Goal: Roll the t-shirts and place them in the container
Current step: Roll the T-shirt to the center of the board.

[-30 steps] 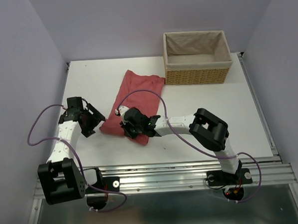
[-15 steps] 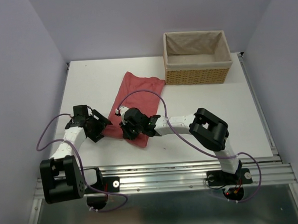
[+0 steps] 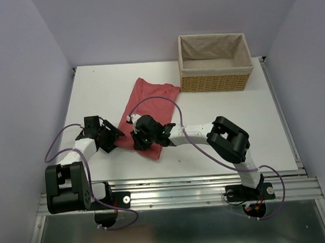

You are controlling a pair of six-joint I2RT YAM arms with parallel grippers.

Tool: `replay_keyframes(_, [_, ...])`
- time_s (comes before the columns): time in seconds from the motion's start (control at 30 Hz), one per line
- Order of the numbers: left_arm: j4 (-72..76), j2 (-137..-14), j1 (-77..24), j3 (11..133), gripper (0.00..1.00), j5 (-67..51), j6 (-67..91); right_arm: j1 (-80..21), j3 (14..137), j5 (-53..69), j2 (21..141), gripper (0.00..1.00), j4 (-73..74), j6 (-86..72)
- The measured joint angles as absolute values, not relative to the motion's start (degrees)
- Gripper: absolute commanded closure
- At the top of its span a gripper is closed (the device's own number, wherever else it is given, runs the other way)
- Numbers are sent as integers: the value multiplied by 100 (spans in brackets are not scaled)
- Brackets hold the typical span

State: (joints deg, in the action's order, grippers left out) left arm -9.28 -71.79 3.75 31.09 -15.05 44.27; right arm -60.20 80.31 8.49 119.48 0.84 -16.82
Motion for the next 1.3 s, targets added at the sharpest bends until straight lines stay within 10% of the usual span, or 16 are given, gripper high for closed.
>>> replay_keyframes(0.2, [-803,-7220,303,3109,52,-1476,4453,-5957,8031,941,11948,99,84,-1776])
replay_keyframes(0.23, [-790,-7220,298,3109,81,-1461,4460,-5957,8031,950,11948,96,82,-1782])
replay_keyframes(0.3, [-784,-7220,298,3109,100,-1450,4403,-5951,8031,965,11948,83,84,-1785])
replay_keyframes(0.5, [-838,-7356,292,3203,100,-1404,4357,-5931,8031,847,11883,25,169,-1706])
replay_keyframes(1.3, [-1420,-7404,279,3616,100,-1002,4211,-7297,7710,-1938,11078,16,663,480])
